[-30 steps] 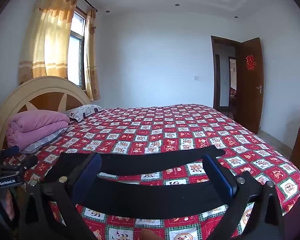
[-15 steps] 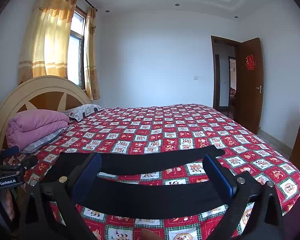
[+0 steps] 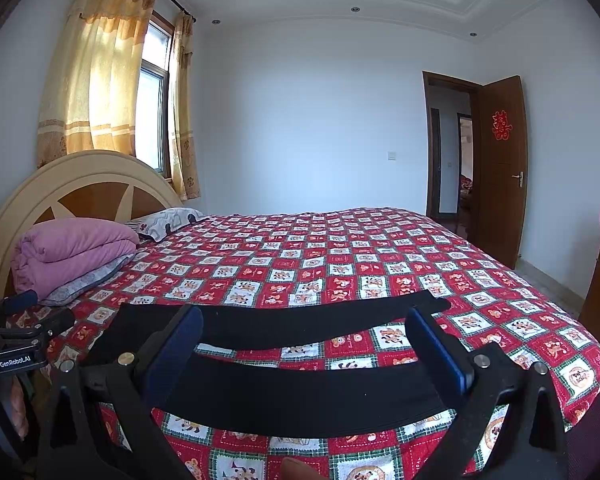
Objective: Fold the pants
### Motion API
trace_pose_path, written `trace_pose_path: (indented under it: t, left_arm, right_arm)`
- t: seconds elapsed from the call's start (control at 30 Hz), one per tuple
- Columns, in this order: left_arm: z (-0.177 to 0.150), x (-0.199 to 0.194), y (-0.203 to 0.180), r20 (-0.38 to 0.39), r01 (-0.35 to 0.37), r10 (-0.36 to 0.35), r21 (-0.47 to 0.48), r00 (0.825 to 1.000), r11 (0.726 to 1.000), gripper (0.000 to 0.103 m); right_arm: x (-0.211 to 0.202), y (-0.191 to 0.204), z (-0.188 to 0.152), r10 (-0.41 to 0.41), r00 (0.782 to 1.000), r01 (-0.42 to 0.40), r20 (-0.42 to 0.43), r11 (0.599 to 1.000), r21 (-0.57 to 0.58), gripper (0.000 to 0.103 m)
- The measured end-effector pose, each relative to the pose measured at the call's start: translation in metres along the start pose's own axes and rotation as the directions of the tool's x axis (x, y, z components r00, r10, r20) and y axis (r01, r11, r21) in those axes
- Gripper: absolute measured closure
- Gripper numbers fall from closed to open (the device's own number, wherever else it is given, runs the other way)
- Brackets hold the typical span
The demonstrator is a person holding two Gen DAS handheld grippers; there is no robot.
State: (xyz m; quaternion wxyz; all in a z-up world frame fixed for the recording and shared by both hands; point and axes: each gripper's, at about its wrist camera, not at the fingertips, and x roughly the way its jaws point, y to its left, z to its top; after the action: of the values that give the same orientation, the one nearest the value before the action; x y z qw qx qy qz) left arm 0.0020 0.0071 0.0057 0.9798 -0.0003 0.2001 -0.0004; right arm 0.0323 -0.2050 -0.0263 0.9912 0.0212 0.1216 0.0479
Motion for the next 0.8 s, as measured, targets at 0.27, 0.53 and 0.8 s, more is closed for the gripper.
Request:
trace_pose_path:
  t: [0.27,0.53,0.8]
  left_arm:
    - [-0.0016,0.0005,0.0,-0.001,0.0,0.0,0.0,1.0,1.0,0.0]
    - [-0.0018,0.0006,0.0002,0.0,0.001,-0.001,-0.001,1.0,1.0,0.0]
    - [-0.0021,0.0005,0.0003,-0.001,0.001,-0.001,-0.002,1.0,1.0,0.0]
  right_arm:
    - [0.0007,0.0002,-0.0015,0.0,1.0,0.0,-0.001,1.0,0.0,0.001]
    - [-0.0014,0.0004,0.0007,0.0,1.0,0.0,0.0,1.0,0.001,0.001]
    - [-0.0012,0.0004,0.0003,-0.001,1.0,0.001,-0.001,1.0,0.0,0.001]
